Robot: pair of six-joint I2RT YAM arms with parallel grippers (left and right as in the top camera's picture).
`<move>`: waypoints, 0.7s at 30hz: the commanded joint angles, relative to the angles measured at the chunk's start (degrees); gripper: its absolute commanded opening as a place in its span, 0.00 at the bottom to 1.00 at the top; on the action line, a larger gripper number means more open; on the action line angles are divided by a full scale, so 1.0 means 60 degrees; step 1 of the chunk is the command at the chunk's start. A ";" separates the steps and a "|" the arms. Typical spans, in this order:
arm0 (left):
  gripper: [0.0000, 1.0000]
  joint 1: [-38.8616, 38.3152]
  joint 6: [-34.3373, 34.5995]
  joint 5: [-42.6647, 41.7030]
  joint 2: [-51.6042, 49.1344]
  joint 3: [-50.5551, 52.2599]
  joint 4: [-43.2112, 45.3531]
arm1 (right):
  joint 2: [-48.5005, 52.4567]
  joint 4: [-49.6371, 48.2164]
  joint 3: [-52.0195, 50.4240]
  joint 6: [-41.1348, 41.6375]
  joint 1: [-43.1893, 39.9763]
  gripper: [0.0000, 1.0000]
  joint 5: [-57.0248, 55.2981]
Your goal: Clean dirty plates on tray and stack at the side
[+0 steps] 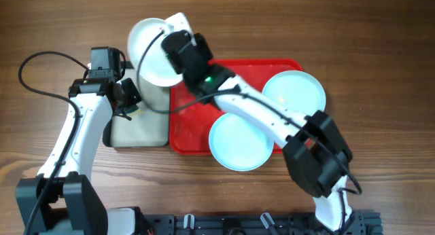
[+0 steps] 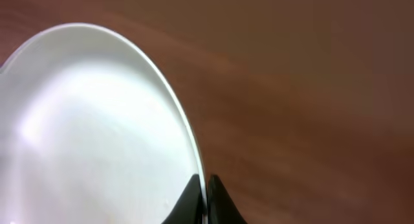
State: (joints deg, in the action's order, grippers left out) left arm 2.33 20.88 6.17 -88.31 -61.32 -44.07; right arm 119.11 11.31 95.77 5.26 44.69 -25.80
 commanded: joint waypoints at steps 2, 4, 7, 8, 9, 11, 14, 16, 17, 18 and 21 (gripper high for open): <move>0.04 0.0026 0.0095 0.0131 0.0040 0.0062 0.0029 | -0.0852 0.0965 0.0171 0.1956 -0.1370 0.04 0.3045; 0.04 0.0026 0.0095 0.0131 0.0040 0.0062 0.0029 | -0.1151 0.1774 0.0171 0.2189 -0.2320 0.04 0.4430; 0.04 0.0026 0.0095 0.0131 0.0040 0.0062 0.0029 | -0.1424 0.2856 0.0171 0.2922 -0.3599 0.05 0.4812; 0.04 0.0026 0.0095 0.0131 0.0040 0.0062 0.0033 | -0.1461 0.3209 0.0171 0.3060 -0.4051 0.04 0.4812; 0.04 0.0026 0.0095 0.0131 0.0040 0.0062 0.0029 | -0.1483 0.3650 0.0171 0.3089 -0.4601 0.04 0.4812; 0.04 0.0026 0.0095 0.0131 0.0040 0.0062 0.0033 | -0.1479 0.4426 0.0171 0.3078 -0.5584 0.04 0.4809; 0.04 0.0026 0.0098 0.0127 0.0040 0.0062 0.0036 | -0.1479 0.5147 0.0171 0.3078 -0.7136 0.04 0.4809; 0.04 0.0026 0.0098 0.0127 0.0040 0.0062 0.0044 | -0.1479 0.5479 0.0171 0.3085 -0.8178 0.04 0.4809; 0.04 0.0026 0.0098 0.0127 0.0040 0.0062 0.0047 | -0.1479 0.5581 0.0171 0.3078 -0.8615 0.04 0.4809; 0.04 0.0026 0.0098 0.0127 0.0040 0.0062 0.0047 | -0.1479 0.5683 0.0171 0.3082 -0.9009 0.04 0.4809; 0.04 0.0026 0.0098 0.0127 0.0040 0.0062 0.0044 | -0.1479 0.6054 0.0157 0.3075 -1.0280 0.04 0.4798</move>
State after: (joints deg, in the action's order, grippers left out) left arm 2.33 20.88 6.17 -88.31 -61.32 -44.05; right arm 111.83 46.37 96.05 22.94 -12.34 2.07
